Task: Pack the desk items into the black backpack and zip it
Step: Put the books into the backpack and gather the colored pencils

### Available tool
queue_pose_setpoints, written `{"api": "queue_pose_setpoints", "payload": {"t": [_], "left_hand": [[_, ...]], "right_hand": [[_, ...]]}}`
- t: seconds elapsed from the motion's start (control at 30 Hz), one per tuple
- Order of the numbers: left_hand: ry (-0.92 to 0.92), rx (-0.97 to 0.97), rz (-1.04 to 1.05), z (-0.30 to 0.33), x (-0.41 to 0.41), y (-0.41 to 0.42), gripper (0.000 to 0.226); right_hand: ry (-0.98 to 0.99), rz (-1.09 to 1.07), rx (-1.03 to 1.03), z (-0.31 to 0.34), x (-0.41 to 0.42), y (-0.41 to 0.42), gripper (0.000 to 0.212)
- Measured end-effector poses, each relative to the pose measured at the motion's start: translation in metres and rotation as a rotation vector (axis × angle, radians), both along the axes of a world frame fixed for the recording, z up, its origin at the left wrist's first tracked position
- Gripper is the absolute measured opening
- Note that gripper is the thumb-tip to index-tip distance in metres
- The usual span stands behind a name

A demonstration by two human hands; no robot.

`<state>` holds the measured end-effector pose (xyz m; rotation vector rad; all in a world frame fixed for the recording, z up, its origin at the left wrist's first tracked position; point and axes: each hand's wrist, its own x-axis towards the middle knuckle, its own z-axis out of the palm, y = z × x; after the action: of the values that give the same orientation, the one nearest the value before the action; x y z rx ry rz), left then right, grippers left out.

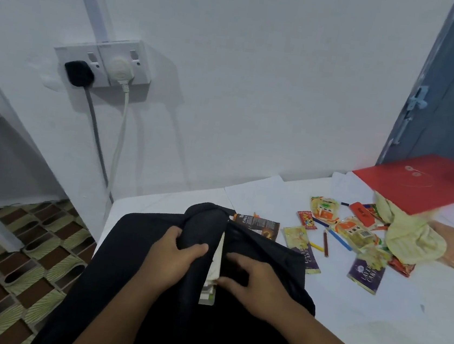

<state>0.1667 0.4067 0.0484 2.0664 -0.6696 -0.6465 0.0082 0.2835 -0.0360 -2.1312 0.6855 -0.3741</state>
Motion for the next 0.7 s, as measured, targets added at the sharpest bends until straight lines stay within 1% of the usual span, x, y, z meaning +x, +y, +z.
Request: {"api": "queue_pose_setpoints", "payload": {"t": [0.07,0.1,0.17,0.2,0.23,0.27,0.33,0.37,0.4,0.43,0.5,0.6,0.7], "left_hand": [[-0.103,0.108,-0.063,-0.009,-0.012,-0.007,0.041],[-0.197,0.167,-0.105,-0.016,-0.019,-0.013,0.047],[-0.497,0.293,-0.163,-0.028,-0.038,-0.027,0.055],[-0.657,0.318,-0.181,-0.034,-0.050,-0.035,0.054],[-0.776,0.267,-0.193,-0.038,-0.065,-0.043,0.052],[-0.834,0.157,-0.214,-0.041,-0.080,-0.053,0.048],[-0.842,-0.095,-0.273,-0.041,-0.112,-0.073,0.035],[-0.819,-0.180,-0.332,-0.041,-0.133,-0.091,0.029],[-0.778,-0.211,-0.392,-0.039,-0.145,-0.103,0.023],[-0.728,-0.210,-0.453,-0.039,-0.157,-0.117,0.019],[-0.628,-0.146,-0.572,-0.045,-0.183,-0.152,0.015],[-0.494,-0.039,-0.658,-0.062,-0.218,-0.201,0.010],[-0.375,-0.071,-0.700,-0.077,-0.259,-0.248,0.009]], "right_hand": [[-0.074,-0.161,0.018,0.005,-0.021,-0.007,0.043],[-0.113,-0.249,0.033,0.008,-0.033,-0.011,0.031],[-0.173,-0.420,0.046,0.015,-0.059,-0.021,0.015],[-0.200,-0.501,0.048,0.019,-0.073,-0.027,0.013],[-0.221,-0.574,0.053,0.021,-0.089,-0.033,0.014],[-0.227,-0.631,0.057,0.023,-0.106,-0.041,0.014],[-0.216,-0.712,0.061,0.027,-0.139,-0.057,0.011],[-0.213,-0.758,0.053,0.028,-0.162,-0.069,0.010],[-0.209,-0.781,0.051,0.029,-0.174,-0.077,0.010],[-0.200,-0.807,0.051,0.030,-0.186,-0.087,0.010],[-0.176,-0.865,0.049,0.029,-0.215,-0.110,0.008],[-0.138,-0.926,0.046,0.024,-0.259,-0.147,0.005],[-0.071,-0.990,0.032,0.019,-0.310,-0.186,0.007]]}}
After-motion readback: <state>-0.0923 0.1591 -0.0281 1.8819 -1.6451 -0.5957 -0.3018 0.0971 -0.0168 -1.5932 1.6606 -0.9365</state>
